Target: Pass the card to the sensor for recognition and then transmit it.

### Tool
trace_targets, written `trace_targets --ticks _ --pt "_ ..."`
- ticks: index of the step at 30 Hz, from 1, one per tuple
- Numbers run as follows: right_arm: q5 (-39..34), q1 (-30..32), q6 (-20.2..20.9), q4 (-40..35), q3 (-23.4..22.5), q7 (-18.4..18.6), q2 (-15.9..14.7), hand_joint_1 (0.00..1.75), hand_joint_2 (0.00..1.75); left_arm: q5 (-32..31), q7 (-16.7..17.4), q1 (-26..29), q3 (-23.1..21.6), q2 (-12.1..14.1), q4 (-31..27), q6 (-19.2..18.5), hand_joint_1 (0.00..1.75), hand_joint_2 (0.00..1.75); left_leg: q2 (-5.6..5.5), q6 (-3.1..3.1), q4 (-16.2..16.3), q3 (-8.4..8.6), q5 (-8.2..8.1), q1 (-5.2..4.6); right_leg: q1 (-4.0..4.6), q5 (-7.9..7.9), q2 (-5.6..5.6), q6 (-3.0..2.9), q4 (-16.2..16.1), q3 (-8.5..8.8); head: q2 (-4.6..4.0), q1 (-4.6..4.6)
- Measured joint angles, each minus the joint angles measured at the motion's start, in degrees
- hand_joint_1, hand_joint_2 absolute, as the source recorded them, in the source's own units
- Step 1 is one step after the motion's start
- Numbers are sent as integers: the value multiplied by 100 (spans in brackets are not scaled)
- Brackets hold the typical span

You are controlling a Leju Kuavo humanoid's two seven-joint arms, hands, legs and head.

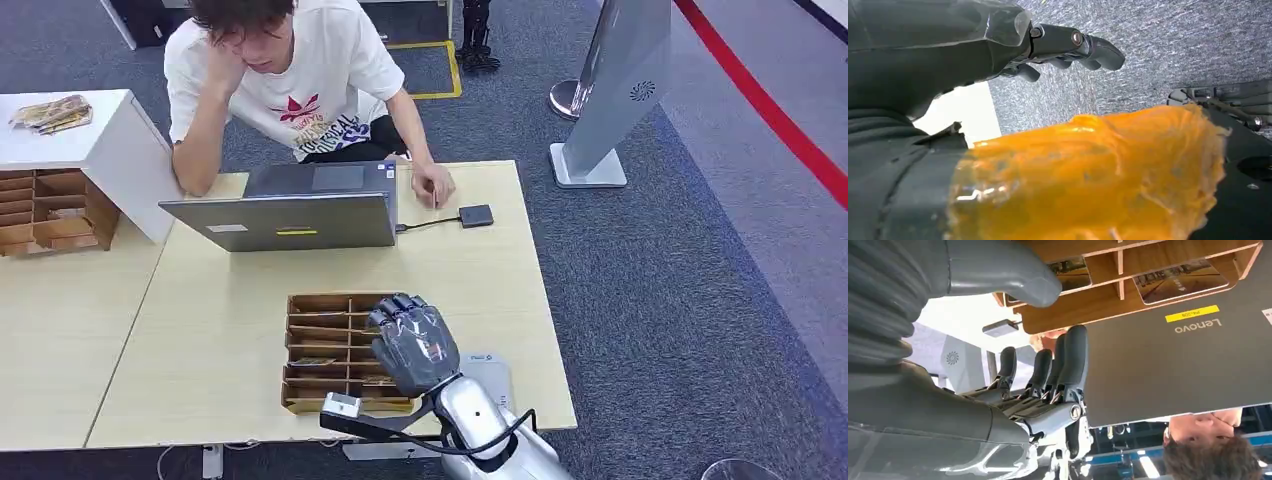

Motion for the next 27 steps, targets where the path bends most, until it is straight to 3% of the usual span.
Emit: trace_targets --ticks 1,11,13,15,16,20,23,24,27 --pt "0 -2 11 0 0 0 0 101 175 0 2 0 0 0 0 0 0 0 0 0 0 0 0 0 0 0 0 0 0 0 0 0" --pt "0 -25 66 31 -7 0 0 96 175 0 -18 0 0 0 0 -15 0 0 0 0 0 0 0 0 0 0 0 0 0 0 0 0" --pt "2 -25 66 31 -7 2 0 113 175 0 -17 0 0 0 0 -17 0 0 0 0 0 0 0 0 0 0 0 0 0 0 0 0" --pt "4 -25 70 33 -9 20 0 106 175 0 -20 0 0 0 0 -18 0 0 0 0 0 0 0 0 0 0 0 0 0 0 0 0" --pt "7 -26 74 33 -13 26 0 94 175 0 -20 0 0 0 0 -17 0 0 0 0 0 0 0 0 0 0 0 0 0 0 0 0" --pt "20 -27 96 44 -55 52 0 106 175 0 -35 0 0 0 0 -17 0 0 0 0 0 0 0 0 0 0 0 0 0 0 0 0" --pt "24 -37 138 63 -76 52 0 103 175 0 -35 0 0 0 0 -17 0 0 0 0 0 0 0 0 0 0 0 0 0 0 0 0" --pt "24 -40 148 72 -83 52 0 115 175 0 -35 0 0 0 0 -18 0 0 0 0 0 0 0 0 0 0 0 0 0 0 0 0" --pt "24 -50 151 94 -105 59 0 113 175 0 -35 0 0 0 0 -18 0 0 0 0 0 0 0 0 0 0 0 0 0 0 0 0"
